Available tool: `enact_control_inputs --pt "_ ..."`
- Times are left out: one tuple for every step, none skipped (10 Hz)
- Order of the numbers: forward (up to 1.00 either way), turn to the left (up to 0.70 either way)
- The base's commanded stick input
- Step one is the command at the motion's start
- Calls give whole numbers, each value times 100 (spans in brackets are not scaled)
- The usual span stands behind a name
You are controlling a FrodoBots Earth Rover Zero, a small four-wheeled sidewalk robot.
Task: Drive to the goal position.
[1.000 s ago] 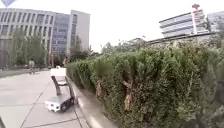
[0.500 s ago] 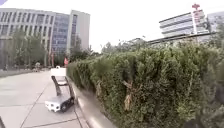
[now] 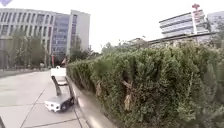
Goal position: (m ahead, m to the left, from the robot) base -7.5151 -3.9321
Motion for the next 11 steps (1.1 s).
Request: enact_control_inputs --pt "-58 0" --pt "-58 0" --pt "-65 0" --pt "-66 0" --pt "-44 0" --pt "-15 0" --pt "2 0" --pt "4 0" --pt "4 0" --pt "2 0" --pt "1 0"
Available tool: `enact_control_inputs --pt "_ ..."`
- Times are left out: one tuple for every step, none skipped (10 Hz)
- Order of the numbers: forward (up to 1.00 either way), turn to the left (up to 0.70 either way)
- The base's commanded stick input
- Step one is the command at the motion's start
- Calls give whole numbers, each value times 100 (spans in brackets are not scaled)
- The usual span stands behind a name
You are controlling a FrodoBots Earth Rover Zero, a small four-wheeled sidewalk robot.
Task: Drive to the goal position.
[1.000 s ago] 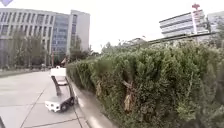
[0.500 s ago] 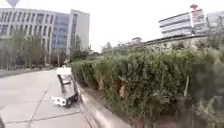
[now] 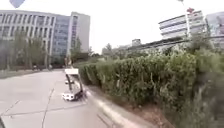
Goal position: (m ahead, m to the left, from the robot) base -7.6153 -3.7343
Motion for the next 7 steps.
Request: enact_control_inputs --pt "4 0" --pt "3 0" --pt "0 0" --pt "2 0" --pt "4 0" --pt "14 2" --pt "45 11"
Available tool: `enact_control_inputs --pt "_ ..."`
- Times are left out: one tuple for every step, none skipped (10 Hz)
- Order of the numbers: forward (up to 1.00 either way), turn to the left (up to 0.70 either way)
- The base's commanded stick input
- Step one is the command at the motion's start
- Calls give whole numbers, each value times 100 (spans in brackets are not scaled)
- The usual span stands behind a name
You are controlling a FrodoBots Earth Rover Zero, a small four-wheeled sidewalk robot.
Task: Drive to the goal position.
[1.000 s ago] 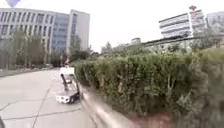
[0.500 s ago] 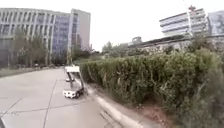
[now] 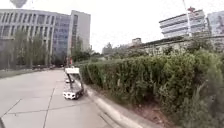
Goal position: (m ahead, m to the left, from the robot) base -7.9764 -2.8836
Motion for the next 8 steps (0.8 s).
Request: enact_control_inputs --pt "70 21" --pt "70 27" --pt "70 34" --pt "70 35" --pt "70 35" --pt "70 35" --pt "70 35" --pt "70 35"
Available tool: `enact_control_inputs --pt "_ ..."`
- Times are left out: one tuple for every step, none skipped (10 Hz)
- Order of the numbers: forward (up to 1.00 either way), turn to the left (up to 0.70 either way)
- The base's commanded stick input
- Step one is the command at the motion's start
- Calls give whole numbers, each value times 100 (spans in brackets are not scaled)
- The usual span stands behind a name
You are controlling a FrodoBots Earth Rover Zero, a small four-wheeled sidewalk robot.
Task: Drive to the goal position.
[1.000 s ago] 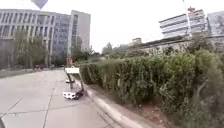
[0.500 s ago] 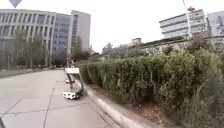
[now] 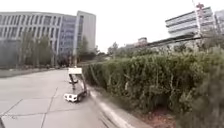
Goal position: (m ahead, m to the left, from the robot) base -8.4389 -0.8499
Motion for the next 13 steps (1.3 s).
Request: enact_control_inputs --pt "70 35" --pt "70 35" --pt "70 35" --pt "70 35" --pt "70 35" --pt "70 35" --pt "70 35" --pt "70 35" --pt "70 35" --pt "70 35" --pt "45 24" --pt "-31 0" --pt "-69 0"
